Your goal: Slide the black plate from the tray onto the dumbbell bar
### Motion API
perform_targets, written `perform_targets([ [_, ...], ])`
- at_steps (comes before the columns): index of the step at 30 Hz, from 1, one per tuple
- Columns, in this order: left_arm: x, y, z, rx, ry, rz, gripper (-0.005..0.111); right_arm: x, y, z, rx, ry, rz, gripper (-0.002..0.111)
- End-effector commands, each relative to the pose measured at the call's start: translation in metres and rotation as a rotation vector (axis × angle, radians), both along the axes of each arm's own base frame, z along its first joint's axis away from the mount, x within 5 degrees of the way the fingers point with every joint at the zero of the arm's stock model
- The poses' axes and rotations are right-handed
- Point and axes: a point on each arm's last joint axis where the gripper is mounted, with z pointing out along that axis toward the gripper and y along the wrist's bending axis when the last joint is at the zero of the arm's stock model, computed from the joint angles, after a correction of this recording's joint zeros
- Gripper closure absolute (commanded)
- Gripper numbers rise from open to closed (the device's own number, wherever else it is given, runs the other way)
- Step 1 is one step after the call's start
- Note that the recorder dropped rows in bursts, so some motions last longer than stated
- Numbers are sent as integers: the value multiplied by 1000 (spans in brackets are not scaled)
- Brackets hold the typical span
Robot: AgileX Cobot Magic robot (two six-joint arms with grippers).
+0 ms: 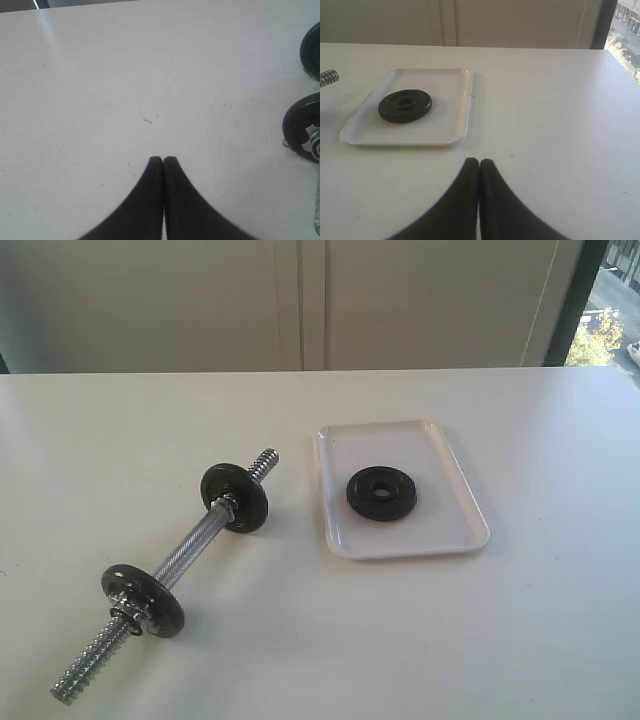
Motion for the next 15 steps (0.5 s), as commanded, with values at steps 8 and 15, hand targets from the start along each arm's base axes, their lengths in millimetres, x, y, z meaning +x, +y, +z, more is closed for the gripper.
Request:
perform_targets([
  [8,0,-1,-1,-19,-3,-2,107,0,0,0,3,-12,0,108],
  [15,1,0,2,-19,-42,1,107,0,0,0,3,-12,0,108],
])
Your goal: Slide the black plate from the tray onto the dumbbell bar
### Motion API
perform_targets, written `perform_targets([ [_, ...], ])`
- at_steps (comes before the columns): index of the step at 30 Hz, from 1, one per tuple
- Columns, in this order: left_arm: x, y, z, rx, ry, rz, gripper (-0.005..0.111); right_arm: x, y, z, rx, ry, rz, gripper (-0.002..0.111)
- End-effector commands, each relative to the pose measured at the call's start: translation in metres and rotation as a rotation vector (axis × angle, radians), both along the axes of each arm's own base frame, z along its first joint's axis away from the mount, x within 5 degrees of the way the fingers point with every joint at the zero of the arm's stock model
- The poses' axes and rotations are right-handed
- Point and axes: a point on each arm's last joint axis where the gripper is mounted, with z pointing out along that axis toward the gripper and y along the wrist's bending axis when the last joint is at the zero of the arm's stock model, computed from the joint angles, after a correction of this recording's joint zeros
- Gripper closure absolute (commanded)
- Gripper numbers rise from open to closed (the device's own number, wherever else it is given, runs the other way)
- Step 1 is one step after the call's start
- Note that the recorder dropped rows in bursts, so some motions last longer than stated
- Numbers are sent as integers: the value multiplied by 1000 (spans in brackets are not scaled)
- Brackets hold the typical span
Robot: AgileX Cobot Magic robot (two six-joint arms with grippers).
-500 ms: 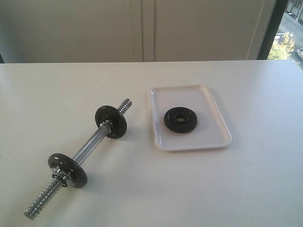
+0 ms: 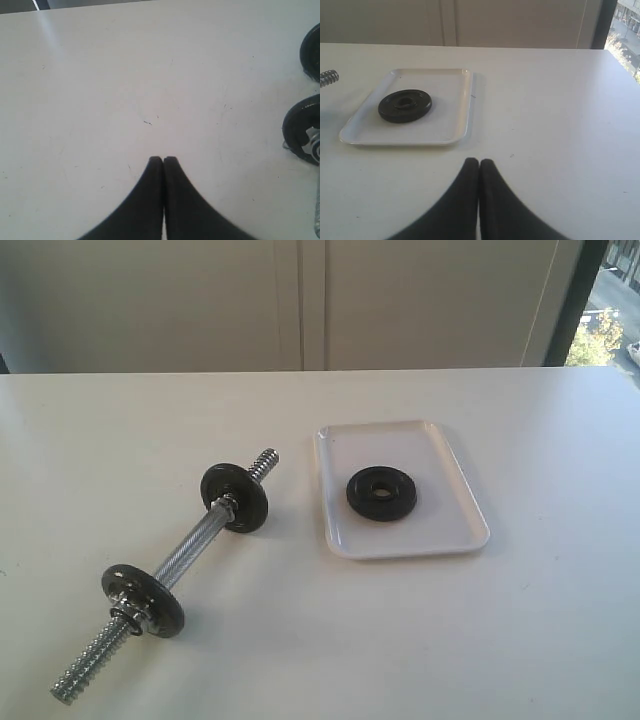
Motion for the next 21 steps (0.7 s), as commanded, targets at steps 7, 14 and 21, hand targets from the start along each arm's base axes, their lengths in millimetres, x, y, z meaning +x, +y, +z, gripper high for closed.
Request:
perform_targets([
  [7,4,1,18,-18,-223,17,107,0,0,0,3,-12,0,108],
  [14,5,2,30,-18,-350,28,107,0,0,0,3,-12,0,108],
  [21,0,5,57,-78,-658,55,107,0,0,0,3,-12,0,108],
])
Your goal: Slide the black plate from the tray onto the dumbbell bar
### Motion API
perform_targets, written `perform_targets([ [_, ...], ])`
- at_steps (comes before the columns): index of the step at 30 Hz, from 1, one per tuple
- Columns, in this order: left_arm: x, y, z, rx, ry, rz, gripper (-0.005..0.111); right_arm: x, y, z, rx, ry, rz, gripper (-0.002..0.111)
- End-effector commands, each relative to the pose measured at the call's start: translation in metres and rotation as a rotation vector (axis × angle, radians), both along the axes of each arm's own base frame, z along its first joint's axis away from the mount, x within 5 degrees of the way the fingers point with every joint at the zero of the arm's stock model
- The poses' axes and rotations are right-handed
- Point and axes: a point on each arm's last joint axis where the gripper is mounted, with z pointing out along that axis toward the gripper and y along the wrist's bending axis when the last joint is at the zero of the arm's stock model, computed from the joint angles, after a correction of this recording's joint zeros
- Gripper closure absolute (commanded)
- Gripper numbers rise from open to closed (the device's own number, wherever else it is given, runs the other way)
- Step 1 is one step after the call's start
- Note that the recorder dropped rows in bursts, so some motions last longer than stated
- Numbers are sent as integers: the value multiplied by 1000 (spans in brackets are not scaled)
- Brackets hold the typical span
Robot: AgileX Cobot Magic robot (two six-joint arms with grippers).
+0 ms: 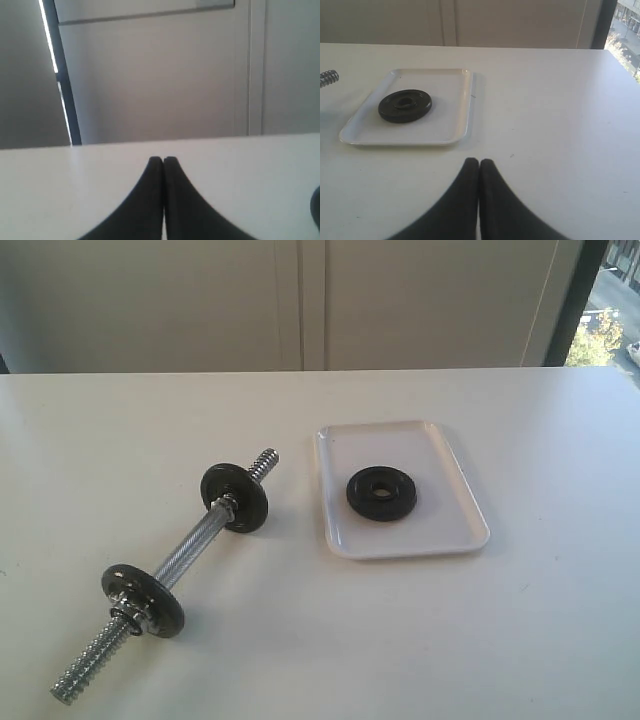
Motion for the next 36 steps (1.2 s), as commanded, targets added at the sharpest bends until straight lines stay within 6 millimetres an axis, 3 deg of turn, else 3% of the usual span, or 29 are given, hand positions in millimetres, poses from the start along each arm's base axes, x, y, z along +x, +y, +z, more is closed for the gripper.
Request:
perform_targets([
  [1,-6,2,20,-77,-240,0,107,0,0,0,2,-12,0,108],
  [8,-17,5,40,-203,-501,-19,107,0,0,0,7,-11,-1,108],
  [15,-14,7,36,-477,-457,-102,107,0,0,0,23,-9,-4,108],
  [28,-18,5,106,-662,-506,-212,107,0,0,0,23,-9,-4,108],
  [33,-8,-3,137,-535,-454,-240,107,0,0,0,23,-9,-4,108],
  [36,7,-5,143,-357,-251,-159,107,0,0,0,23,-9,-4,108],
])
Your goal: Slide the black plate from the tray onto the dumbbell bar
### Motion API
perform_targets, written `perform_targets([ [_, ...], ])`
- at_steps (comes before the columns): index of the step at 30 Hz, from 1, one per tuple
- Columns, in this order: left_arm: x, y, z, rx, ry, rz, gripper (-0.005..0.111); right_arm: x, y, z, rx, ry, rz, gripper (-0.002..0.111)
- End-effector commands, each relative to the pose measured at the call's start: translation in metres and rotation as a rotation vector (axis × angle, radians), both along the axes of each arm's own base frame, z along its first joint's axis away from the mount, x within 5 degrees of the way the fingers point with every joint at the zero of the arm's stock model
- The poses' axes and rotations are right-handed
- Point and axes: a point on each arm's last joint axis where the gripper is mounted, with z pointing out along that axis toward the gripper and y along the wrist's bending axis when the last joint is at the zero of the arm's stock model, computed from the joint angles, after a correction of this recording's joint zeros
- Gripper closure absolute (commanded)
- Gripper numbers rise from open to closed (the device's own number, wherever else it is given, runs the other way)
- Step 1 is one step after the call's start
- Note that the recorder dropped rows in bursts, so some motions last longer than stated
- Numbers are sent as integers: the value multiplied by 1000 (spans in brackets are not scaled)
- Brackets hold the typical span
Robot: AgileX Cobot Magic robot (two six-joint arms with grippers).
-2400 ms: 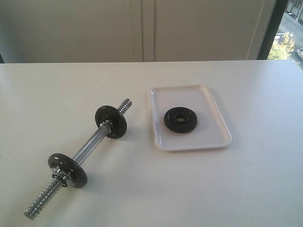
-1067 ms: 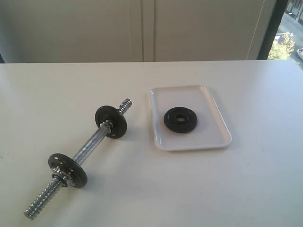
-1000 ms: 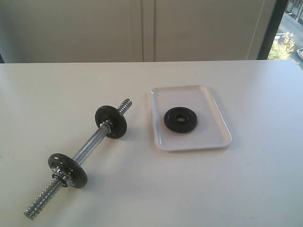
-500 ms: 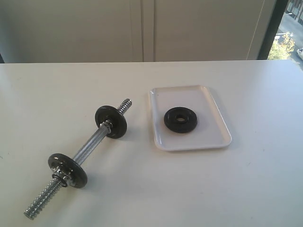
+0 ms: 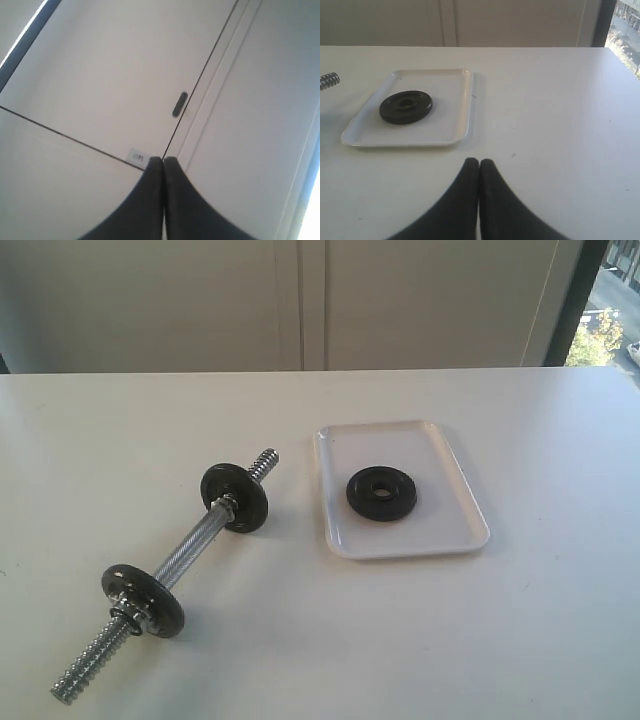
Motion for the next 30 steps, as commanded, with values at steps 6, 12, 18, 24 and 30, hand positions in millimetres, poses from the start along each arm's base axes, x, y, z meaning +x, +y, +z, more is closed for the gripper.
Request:
perform_targets([
  [6,45,12,-4,222,651,198,107,0,0,0,6,-11,0,108],
  [12,66,19,-46,459,1151,217,107,0,0,0,6,-11,0,108],
  [18,93,-6,-84,641,1441,-193,107,0,0,0,6,-11,0,108],
  [24,121,-30,-66,671,1349,-496,107,0,0,0,6,-11,0,108],
  [30,146,-50,-38,739,1266,-630,107,0,0,0,6,-11,0,108],
])
